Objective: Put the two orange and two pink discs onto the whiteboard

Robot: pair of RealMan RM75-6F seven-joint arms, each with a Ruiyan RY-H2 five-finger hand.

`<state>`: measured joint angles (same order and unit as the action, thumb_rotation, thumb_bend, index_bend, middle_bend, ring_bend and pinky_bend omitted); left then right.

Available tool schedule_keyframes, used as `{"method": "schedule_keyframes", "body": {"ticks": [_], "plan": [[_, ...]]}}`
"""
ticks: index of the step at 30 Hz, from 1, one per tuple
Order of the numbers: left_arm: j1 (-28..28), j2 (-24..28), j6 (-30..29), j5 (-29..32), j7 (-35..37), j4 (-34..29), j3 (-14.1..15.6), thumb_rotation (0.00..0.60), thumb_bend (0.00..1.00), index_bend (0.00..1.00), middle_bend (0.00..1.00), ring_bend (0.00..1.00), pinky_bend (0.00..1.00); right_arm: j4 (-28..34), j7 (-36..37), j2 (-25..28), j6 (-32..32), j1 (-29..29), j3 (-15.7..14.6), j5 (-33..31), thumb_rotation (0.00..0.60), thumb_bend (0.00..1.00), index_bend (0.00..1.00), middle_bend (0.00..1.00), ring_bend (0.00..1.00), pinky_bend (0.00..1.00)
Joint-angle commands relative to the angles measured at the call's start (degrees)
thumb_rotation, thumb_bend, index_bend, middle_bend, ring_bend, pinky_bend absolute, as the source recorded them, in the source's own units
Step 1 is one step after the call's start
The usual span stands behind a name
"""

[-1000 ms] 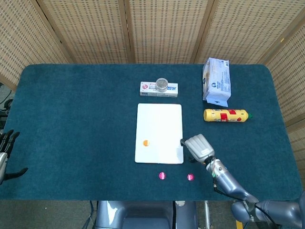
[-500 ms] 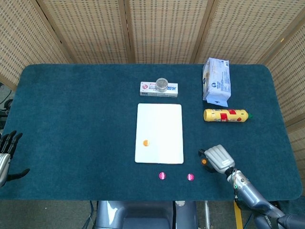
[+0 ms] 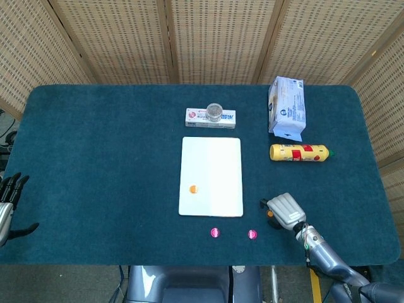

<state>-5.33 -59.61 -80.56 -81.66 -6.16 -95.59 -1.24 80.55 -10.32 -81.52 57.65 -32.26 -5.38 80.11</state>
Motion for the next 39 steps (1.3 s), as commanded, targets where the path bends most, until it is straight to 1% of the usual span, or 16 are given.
{"method": "schedule_keyframes", "body": {"ticks": [1,15,17,20,28,34,39], "plan": [[-0.02,0.01,0.04,0.02,0.01,0.01,0.0,0.6,0.0,0.0,0.0,0.0,0.0,-0.45,0.12,-0.12,-0.33,0.22,0.28,-0.06,0.6,0.34,0.39,0.98,0.91,1.0],[-0.05,-0.11,0.08,0.18,-0.39,-0.14,-0.01,0.6,0.0,0.0,0.0,0.0,0.0,-2.76,1.28,-0.8,-1.98,1.05,1.08,0.62,0.6,0.34,0.39,0.98,0.91,1.0],[-0.05,-0.13,0.09,0.2,-0.38,-0.09,-0.01,0.6,0.0,0.0,0.0,0.0,0.0,-3.04,1.37,-0.94,-2.15,1.13,1.14,0.7,0.6,0.34,0.41,0.98,0.91,1.0],[-0.08,-0.09,0.15,0.42,-0.28,-0.08,-0.12,0.6,0.0,0.0,0.0,0.0,0.0,-3.94,1.18,-1.24,-2.48,1.27,1.22,0.83,0.6,0.34,0.47,0.98,0.91,1.0],[-0.1,-0.04,0.28,0.42,-0.28,-0.15,-0.05,0.6,0.0,0.0,0.0,0.0,0.0,-5.26,1.29,-1.43,-2.82,1.76,1.51,1.1,0.6,0.39,0.53,0.98,0.91,1.0],[-0.08,-0.04,0.22,0.35,-0.3,-0.16,-0.01,0.6,0.0,0.0,0.0,0.0,0.0,-5.81,1.85,-1.36,-2.85,2.19,1.58,1.59,0.6,0.39,0.57,0.98,0.91,1.0],[-0.07,-0.02,0.19,0.31,-0.31,-0.15,0.01,0.6,0.0,0.0,0.0,0.0,0.0,-5.59,2.73,-1.21,-2.36,2.43,1.88,2.28,0.6,0.39,0.57,0.98,0.91,1.0]]}}
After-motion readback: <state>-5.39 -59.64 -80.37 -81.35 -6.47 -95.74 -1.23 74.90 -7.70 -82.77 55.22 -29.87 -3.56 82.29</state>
